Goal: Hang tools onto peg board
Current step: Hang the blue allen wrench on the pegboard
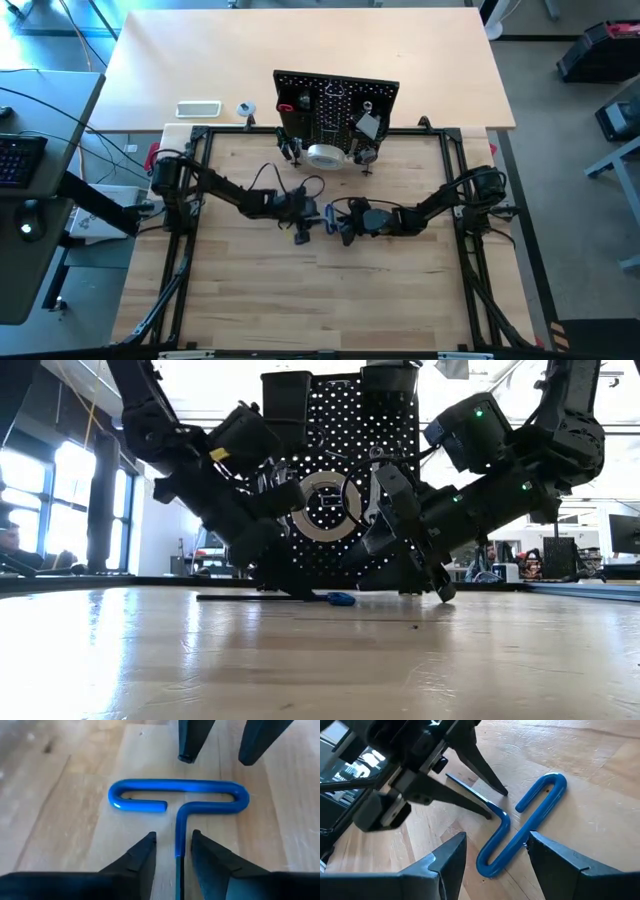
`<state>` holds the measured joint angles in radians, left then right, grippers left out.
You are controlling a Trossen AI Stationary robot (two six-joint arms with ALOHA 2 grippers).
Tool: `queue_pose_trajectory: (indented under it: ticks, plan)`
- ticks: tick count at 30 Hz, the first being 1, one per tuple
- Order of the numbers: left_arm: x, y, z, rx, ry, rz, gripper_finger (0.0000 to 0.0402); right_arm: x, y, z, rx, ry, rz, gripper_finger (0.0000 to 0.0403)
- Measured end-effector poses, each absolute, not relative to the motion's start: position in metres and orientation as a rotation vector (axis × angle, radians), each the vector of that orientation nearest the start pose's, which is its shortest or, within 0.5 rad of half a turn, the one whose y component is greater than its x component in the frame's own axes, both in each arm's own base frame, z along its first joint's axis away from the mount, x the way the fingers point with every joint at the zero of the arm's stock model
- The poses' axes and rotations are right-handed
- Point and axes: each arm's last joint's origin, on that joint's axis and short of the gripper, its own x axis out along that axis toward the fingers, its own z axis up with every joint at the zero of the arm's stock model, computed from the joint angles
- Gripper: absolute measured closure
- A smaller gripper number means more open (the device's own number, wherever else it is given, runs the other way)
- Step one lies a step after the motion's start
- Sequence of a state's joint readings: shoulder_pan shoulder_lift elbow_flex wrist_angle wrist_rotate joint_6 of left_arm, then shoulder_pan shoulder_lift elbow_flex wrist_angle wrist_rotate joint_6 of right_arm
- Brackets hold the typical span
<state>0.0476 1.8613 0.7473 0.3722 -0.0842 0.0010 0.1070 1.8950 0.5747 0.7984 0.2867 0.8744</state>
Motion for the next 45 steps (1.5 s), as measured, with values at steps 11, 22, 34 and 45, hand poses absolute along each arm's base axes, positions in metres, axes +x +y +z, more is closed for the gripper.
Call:
queue_pose_trajectory:
  ticks: [11, 22, 34, 45]
  plan:
    - [0.328, 0.022, 0.09, 0.055, 0.776, 0.062, 0.0394, 0.301, 0.026, 0.078, 0.82, 0.454, -0.442, 0.0197]
    - [0.33, 0.002, 0.114, 0.152, 0.671, 0.043, 0.04, 0.298, 0.032, 0.076, 0.863, 0.474, -0.476, 0.0197]
    - [0.33, -0.001, 0.129, 0.165, 0.615, 0.065, 0.04, 0.297, 0.042, 0.076, 0.906, 0.501, -0.435, 0.0197]
    - [0.317, -0.002, 0.114, 0.099, 0.817, -0.04, 0.0374, 0.291, 0.068, 0.075, 0.786, 0.525, -0.374, 0.0197]
